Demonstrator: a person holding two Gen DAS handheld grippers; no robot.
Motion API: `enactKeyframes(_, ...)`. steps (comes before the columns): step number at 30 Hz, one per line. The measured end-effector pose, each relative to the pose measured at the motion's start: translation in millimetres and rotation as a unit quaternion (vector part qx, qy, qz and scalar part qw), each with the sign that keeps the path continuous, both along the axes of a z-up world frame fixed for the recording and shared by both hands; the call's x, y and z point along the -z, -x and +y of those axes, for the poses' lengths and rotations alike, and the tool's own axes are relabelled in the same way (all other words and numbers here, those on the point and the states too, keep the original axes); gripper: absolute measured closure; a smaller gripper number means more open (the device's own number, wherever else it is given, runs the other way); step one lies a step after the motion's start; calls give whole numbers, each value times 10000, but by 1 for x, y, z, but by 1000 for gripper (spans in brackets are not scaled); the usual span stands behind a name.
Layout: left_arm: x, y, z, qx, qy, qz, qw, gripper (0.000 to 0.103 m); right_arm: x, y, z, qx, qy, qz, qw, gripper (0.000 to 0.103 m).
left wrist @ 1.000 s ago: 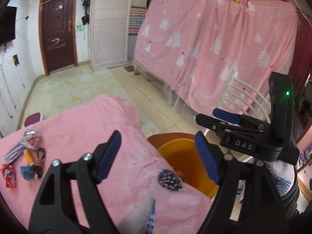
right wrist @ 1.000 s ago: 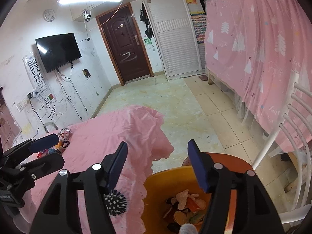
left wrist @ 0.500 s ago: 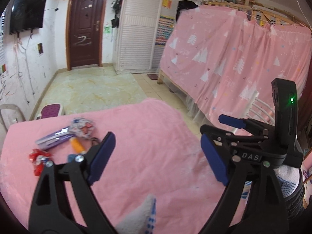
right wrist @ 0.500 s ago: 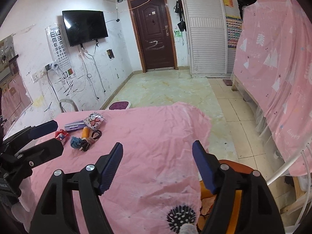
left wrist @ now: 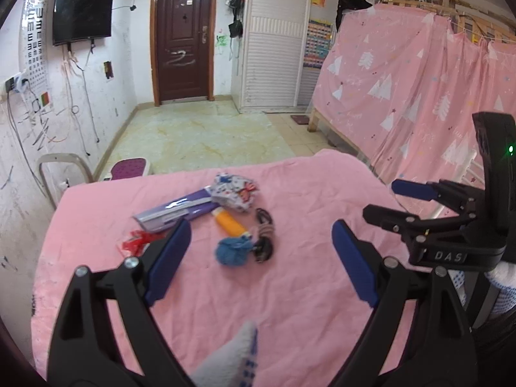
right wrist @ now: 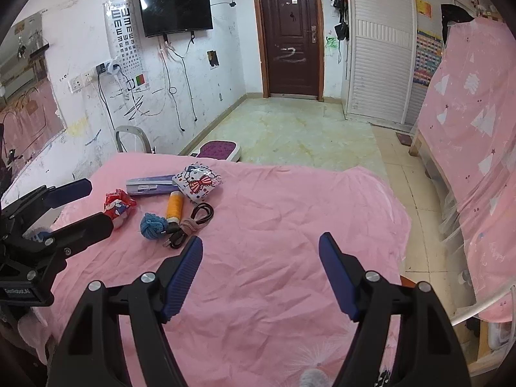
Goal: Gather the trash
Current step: 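Move both tools back over the bed toward the remaining items, then grasp the red Hello Kitty snack bag with the left gripper while the right gripper grasps the Hello Kitty pouch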
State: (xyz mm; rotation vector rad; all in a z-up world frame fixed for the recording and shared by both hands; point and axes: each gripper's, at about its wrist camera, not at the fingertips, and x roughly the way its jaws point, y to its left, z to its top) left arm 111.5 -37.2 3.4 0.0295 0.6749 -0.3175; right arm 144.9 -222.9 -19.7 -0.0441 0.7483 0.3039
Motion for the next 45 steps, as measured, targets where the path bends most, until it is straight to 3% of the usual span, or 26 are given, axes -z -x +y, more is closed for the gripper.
enactKeyframes(14,27,-32,61,-637,-141,332,9973,18,0,-56,63,-583,398,70,9975,36)
enactKeyframes(17,30,-41,69,-702,-205,404,9965,12,3,-71,79,-864,386,101,9955,36)
enactKeyframes(24,45,-52,72,-787,-634,500,9936,10,19,-105,113,-1412,416,326,9886,36)
enactKeyframes(35,62,-65,84,-813,-312,1010,9911,8,50,-139,127,-1644,249,742,9833,36)
enactKeyframes(39,68,-67,85,-864,-258,1118,9896,24,58,-148,125,-1577,125,843,9838,36)
enactKeyframes(43,73,-68,82,-755,-274,1189,9897,46,62,-152,120,-1440,-31,899,9855,36)
enactKeyframes(45,73,-66,81,-710,-258,1186,9901,48,61,-152,115,-1372,-99,874,9866,36)
